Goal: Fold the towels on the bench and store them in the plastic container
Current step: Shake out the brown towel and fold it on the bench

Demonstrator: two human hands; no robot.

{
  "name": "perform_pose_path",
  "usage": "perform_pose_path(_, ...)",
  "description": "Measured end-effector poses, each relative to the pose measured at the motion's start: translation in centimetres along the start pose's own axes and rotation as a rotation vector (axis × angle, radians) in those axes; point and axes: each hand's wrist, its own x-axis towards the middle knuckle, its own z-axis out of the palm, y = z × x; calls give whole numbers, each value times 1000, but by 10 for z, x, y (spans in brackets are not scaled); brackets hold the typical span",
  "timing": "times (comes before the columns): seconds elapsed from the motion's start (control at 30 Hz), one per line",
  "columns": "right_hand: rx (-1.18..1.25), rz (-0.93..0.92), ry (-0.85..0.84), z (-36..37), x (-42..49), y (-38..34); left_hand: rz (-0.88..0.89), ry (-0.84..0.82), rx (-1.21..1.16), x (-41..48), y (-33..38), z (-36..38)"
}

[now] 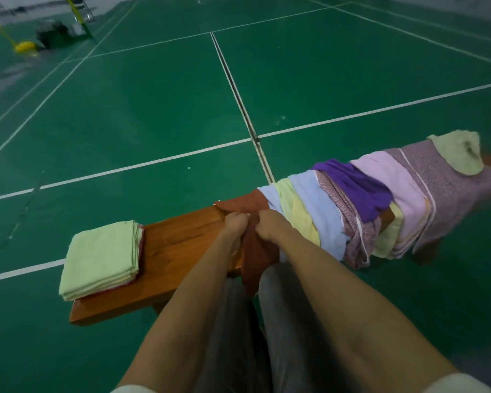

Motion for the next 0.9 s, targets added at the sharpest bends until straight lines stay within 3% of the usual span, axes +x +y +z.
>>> perform_pose_path(0.1,10,34,28,2,-2,-1,46,28,-125,-11,20,-10)
perform_pose_path(0.27,-16,159,-66,7,-3,-3,77,89,-291,-17,33,-44)
perform_pose_path(0.47,-19,122,-47,-4,-9,-28,91,-8,-327,-17,39,-86)
perform_pose_path(0.57,179,105,-66,-7,-13,-50,91,-30,-343,-18,41,-95)
perform_pose_path(0.73,712,136,-207,0,-22,-73,41,-48,-305,-29,30,-108)
perform_pose_path(0.9,1028,203,-244,10,-25,-76,50,-111,-355,-33,18,-131)
